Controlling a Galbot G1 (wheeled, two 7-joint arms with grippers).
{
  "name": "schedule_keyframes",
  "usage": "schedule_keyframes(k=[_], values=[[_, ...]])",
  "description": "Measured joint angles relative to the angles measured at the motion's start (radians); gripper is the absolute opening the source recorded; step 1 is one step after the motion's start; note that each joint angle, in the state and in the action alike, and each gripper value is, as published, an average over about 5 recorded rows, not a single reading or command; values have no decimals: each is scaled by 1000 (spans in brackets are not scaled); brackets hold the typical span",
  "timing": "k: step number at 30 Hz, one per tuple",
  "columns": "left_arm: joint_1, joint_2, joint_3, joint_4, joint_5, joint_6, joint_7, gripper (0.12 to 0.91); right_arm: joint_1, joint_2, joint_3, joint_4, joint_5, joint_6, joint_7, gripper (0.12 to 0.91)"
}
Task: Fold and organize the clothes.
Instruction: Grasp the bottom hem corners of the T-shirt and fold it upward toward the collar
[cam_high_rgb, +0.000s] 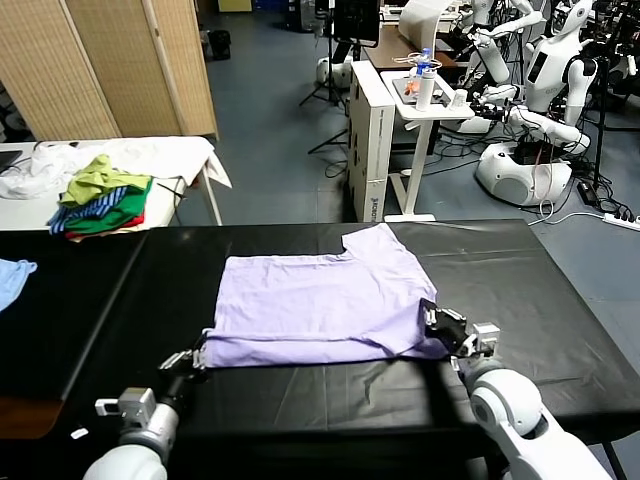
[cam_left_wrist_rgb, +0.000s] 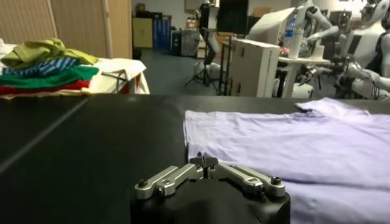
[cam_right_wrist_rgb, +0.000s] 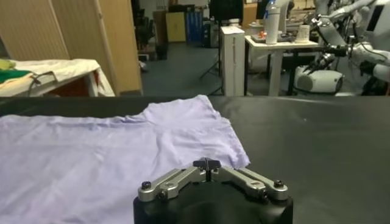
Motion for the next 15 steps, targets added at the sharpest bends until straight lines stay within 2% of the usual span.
schedule_keyframes(k=[3,6,7,11,13,15], values=[[-8,-1,2,3,-1,4,3,149,-27,-12,22,39,12,-26,-11,370],[-7,-9,3,-1,-1,5,6,236,-67,-27,51,93,16,-46,-12,560],[-4,-12,2,-4,0,6,5,289,-84,-33,63,113,16,-53,-12,635],[16,-29,-8,-23,5,10,0,570,-163,-61,121,190,14,-69,-22,844],[32,-41,-13,-36,9,13,0,703,-200,-72,147,213,13,-71,-30,890],[52,-53,-16,-49,11,17,1,812,-234,-78,170,224,12,-73,-37,902]])
